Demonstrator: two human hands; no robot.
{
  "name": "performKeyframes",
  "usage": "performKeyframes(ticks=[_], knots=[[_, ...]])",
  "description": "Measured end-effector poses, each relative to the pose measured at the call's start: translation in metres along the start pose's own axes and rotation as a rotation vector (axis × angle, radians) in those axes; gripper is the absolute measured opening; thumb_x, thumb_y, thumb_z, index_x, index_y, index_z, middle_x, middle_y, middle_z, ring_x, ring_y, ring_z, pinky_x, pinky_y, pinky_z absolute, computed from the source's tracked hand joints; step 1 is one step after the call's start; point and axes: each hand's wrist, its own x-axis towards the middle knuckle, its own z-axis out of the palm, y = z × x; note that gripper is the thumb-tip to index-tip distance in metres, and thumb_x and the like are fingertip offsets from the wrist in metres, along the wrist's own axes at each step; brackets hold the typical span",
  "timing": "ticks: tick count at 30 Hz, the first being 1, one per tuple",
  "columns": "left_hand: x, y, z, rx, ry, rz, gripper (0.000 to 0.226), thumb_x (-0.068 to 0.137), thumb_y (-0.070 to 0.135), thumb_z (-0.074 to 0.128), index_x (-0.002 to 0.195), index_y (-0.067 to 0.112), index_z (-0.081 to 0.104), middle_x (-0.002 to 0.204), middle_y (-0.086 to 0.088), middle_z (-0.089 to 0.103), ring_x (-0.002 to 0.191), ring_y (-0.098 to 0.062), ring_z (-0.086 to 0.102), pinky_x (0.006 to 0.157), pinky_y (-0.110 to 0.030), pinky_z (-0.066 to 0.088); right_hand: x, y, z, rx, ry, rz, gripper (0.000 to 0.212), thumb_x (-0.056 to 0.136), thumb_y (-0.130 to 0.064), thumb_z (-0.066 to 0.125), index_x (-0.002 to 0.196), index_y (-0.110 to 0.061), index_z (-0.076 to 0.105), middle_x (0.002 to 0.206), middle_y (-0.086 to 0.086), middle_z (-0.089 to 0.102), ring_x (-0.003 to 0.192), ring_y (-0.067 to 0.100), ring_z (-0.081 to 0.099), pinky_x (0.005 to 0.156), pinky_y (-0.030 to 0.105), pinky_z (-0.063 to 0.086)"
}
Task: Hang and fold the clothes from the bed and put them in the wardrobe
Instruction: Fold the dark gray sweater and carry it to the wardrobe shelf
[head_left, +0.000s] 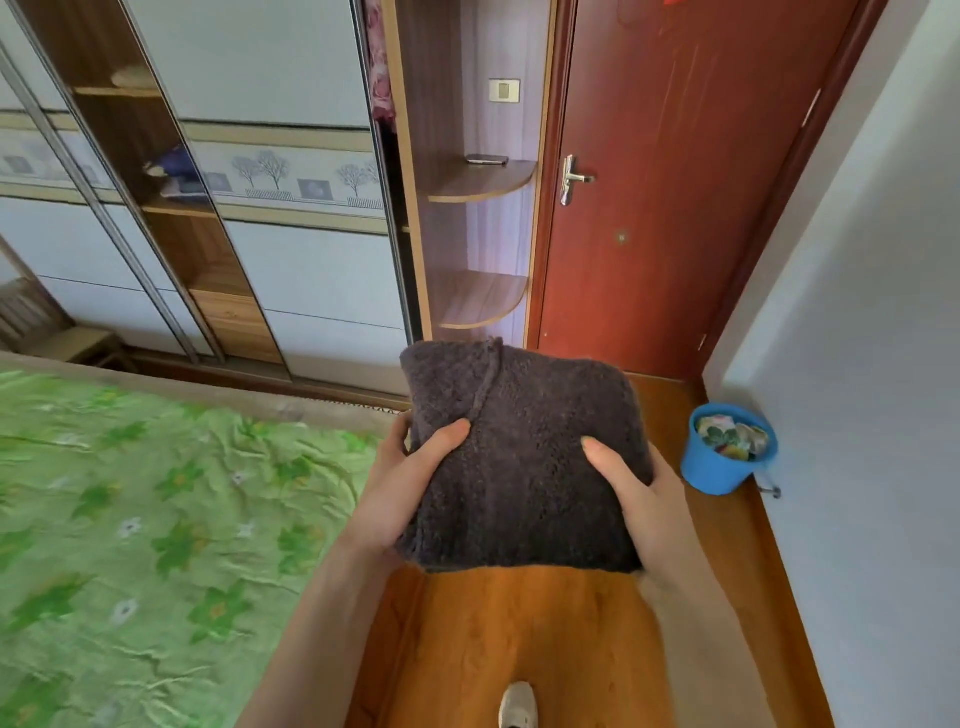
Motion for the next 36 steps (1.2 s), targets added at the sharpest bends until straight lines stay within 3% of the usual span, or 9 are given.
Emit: performKeyframes(ticks=[3, 9, 14, 16, 19, 23, 26, 31, 36], knots=[[0.059, 0.022, 0.019, 0.018, 0.046, 0.022, 0.041, 0.089, 0.028, 0.080, 0.123, 0.030, 0.058, 0.121, -0.004, 0.072, 0.095, -0.018, 0.078, 0.076, -0.034, 0.062, 0.071, -0.023, 0.010, 0.032, -0.062, 0.010, 0.070, 0.087, -0.044, 0.076, 0.150, -0.030, 0.049, 0.137, -0.005, 0.061, 0.115, 0.019, 0.063, 0.084, 0.033, 0.059], [0.160, 0.050, 0.049, 0.062, 0.117, 0.056, 0.061, 0.075, 0.038, 0.092, 0.126, 0.031, 0.059, 0.126, -0.005, 0.070, 0.106, -0.023, 0.075, 0.098, -0.051, 0.059, 0.182, -0.054, 0.023, 0.092, -0.148, 0.034, 0.065, 0.082, -0.044, 0.078, 0.142, -0.033, 0.054, 0.126, -0.010, 0.065, 0.111, 0.018, 0.066, 0.083, 0.035, 0.061], [0.228, 0.057, 0.061, 0.064, 0.139, 0.024, 0.071, 0.078, 0.040, 0.085, 0.139, 0.026, 0.052, 0.131, -0.004, 0.067, 0.112, -0.025, 0.072, 0.100, -0.049, 0.058, 0.253, -0.065, 0.035, 0.069, -0.186, 0.084, 0.094, 0.063, -0.061, 0.082, 0.147, -0.036, 0.051, 0.135, -0.007, 0.064, 0.119, 0.024, 0.065, 0.098, 0.052, 0.059], [0.257, 0.062, 0.062, 0.052, 0.140, 0.015, 0.081, 0.072, 0.044, 0.086, 0.142, 0.025, 0.050, 0.131, -0.004, 0.067, 0.113, -0.026, 0.071, 0.101, -0.051, 0.057, 0.282, -0.072, 0.044, 0.062, -0.210, 0.104, 0.095, 0.061, -0.062, 0.083, 0.147, -0.036, 0.051, 0.135, -0.007, 0.064, 0.119, 0.024, 0.065, 0.099, 0.053, 0.058], [0.304, 0.068, 0.058, 0.039, 0.161, 0.016, 0.083, 0.069, 0.049, 0.093, 0.138, 0.027, 0.053, 0.131, -0.004, 0.067, 0.113, -0.026, 0.071, 0.102, -0.052, 0.056, 0.332, -0.082, 0.062, 0.021, -0.251, 0.117, 0.096, 0.061, -0.062, 0.082, 0.148, -0.036, 0.050, 0.136, -0.007, 0.063, 0.119, 0.024, 0.064, 0.100, 0.052, 0.057], [0.377, 0.077, 0.048, 0.013, 0.190, 0.042, 0.088, 0.061, 0.057, 0.091, 0.136, 0.029, 0.055, 0.131, -0.003, 0.068, 0.114, -0.026, 0.072, 0.104, -0.054, 0.056, 0.404, -0.094, 0.096, -0.009, -0.285, 0.101, 0.091, 0.066, -0.061, 0.079, 0.149, -0.039, 0.048, 0.134, -0.010, 0.061, 0.118, 0.022, 0.063, 0.097, 0.046, 0.058], [0.435, 0.089, 0.040, 0.008, 0.210, 0.063, 0.089, 0.059, 0.059, 0.089, 0.136, 0.030, 0.055, 0.130, -0.003, 0.068, 0.113, -0.025, 0.072, 0.103, -0.052, 0.056, 0.464, -0.101, 0.127, -0.015, -0.324, 0.104, 0.093, 0.064, -0.063, 0.081, 0.149, -0.041, 0.048, 0.138, -0.009, 0.061, 0.119, 0.022, 0.063, 0.099, 0.049, 0.058], [0.528, 0.118, 0.024, -0.009, 0.293, 0.087, 0.092, 0.055, 0.065, 0.088, 0.136, 0.034, 0.056, 0.129, -0.002, 0.069, 0.110, -0.025, 0.073, 0.103, -0.052, 0.056, 0.560, -0.126, 0.187, -0.065, -0.385, 0.090, 0.081, 0.080, -0.059, 0.077, 0.151, -0.039, 0.044, 0.139, -0.007, 0.058, 0.116, 0.019, 0.062, 0.085, 0.035, 0.058], [0.592, 0.143, -0.002, -0.081, 0.407, 0.124, 0.085, 0.058, 0.061, 0.089, 0.132, 0.033, 0.059, 0.127, -0.003, 0.071, 0.108, -0.025, 0.075, 0.101, -0.053, 0.057, 0.637, -0.143, 0.248, -0.134, -0.473, 0.089, 0.076, 0.077, -0.063, 0.075, 0.144, -0.044, 0.045, 0.136, -0.006, 0.056, 0.118, 0.022, 0.060, 0.101, 0.047, 0.055]])
